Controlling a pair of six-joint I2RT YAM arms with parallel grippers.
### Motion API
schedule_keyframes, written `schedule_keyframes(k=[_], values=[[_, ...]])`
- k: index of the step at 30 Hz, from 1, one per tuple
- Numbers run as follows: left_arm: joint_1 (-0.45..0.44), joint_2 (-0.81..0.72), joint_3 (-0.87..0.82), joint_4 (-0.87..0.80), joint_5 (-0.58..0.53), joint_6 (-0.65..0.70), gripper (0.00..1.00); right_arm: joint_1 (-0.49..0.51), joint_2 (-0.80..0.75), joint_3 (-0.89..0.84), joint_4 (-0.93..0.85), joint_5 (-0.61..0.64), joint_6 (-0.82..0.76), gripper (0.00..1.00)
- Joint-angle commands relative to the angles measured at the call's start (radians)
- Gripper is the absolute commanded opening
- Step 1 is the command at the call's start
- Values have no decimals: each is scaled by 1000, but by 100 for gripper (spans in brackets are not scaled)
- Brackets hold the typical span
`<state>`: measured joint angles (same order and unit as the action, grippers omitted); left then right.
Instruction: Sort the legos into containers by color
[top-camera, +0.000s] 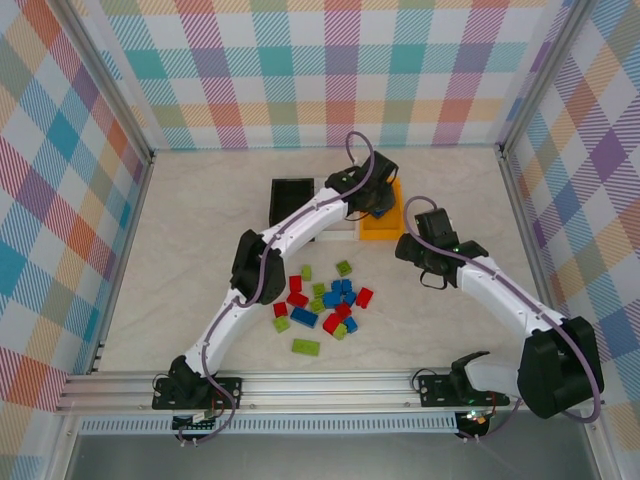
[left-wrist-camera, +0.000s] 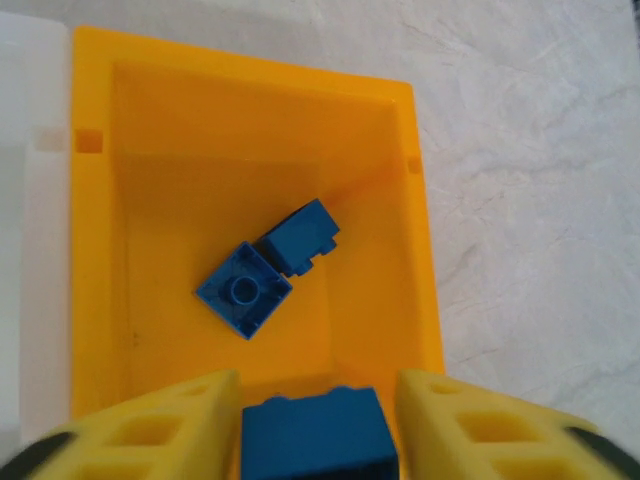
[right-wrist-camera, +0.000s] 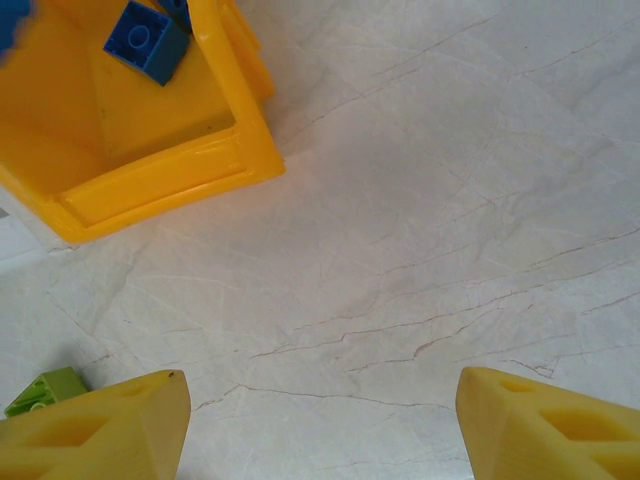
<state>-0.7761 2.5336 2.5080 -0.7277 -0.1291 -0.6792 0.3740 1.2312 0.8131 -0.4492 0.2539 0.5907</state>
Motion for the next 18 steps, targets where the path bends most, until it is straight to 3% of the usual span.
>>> schedule_keyframes(k=[1, 4, 10, 15, 18], values=[[9, 38, 60, -6, -8, 3, 78, -1, -32, -16, 1, 8, 1, 72], [6, 36, 85, -5, 2, 4, 90, -1, -42, -20, 7, 3, 0, 74], [5, -119, 14, -4, 9, 10, 95, -1, -62, -19, 26, -77, -34, 79], [-2, -506, -535, 236, -10, 9, 100, 26, -10, -5, 20, -205, -65, 80], [0, -699, -786, 257, -68, 8, 100, 102, 54, 22, -20, -229, -87, 80]])
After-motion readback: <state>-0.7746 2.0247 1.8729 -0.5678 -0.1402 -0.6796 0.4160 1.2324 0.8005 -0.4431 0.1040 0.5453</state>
